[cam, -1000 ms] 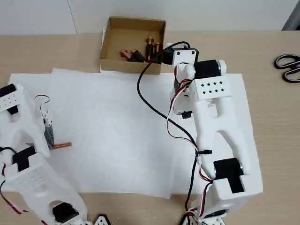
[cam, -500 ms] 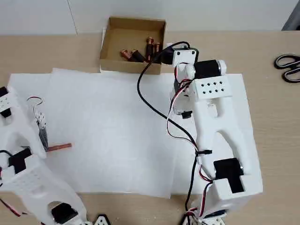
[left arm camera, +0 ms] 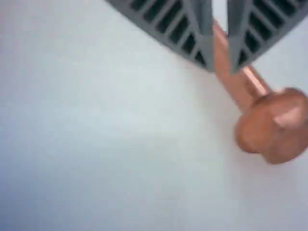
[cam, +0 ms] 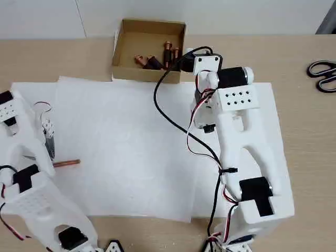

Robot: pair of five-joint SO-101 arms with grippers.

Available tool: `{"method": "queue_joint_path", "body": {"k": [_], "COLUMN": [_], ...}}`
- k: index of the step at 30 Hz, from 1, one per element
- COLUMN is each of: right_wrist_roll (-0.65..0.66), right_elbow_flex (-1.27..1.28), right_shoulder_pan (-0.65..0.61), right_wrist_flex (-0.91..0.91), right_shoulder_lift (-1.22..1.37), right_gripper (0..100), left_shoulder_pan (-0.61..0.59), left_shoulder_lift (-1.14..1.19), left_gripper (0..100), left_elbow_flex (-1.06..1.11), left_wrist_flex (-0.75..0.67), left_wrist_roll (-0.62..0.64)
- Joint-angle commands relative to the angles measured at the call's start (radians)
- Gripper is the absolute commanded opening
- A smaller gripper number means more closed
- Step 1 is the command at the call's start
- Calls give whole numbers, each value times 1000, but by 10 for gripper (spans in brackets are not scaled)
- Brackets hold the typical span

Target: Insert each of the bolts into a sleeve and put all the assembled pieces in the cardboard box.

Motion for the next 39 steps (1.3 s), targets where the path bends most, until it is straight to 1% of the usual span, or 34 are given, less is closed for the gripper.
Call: {"method": "queue_joint_path", "body": {"k": [1, 6, 8, 12, 13, 14, 17, 19, 22, 24, 29, 35, 39], "right_wrist_roll": [8, 8, 8, 8, 8, 8, 8, 8, 8, 8, 8, 8, 8], "right_elbow_flex": [-3, -3, -3, -3, -3, -3, -3, -3, -3, -3, -3, -3, -3], "right_shoulder_pan": [5, 5, 5, 5, 5, 5, 5, 5, 5, 5, 5, 5, 5], "right_wrist_flex": [-4, -4, -4, -4, -4, -4, -4, -4, -4, -4, -4, -2, -2], "right_shoulder_lift": [-58, -58, -58, -58, -58, -58, -58, -58, -58, -58, -58, -58, -58], "right_gripper": [3, 3, 3, 3, 3, 3, 3, 3, 3, 3, 3, 3, 3], "left_shoulder_pan": [6, 8, 8, 11, 25, 35, 40, 37, 35, 35, 35, 35, 17], "left_shoulder_lift": [-69, -233, -293, -364, -371, -371, -373, -373, -374, -379, -373, -371, -370], "left_gripper": [7, 7, 7, 7, 7, 7, 7, 7, 8, 8, 22, 175, 188], "left_elbow_flex": [-42, -41, -39, 35, 53, 73, 119, 140, 166, 177, 182, 229, 243], "left_wrist_flex": [26, 26, 26, 25, 25, 25, 25, 25, 25, 25, 25, 25, 20], "left_wrist_roll": [-26, -38, -107, -339, -371, -377, -370, -307, -175, -129, -130, -127, -126]}}
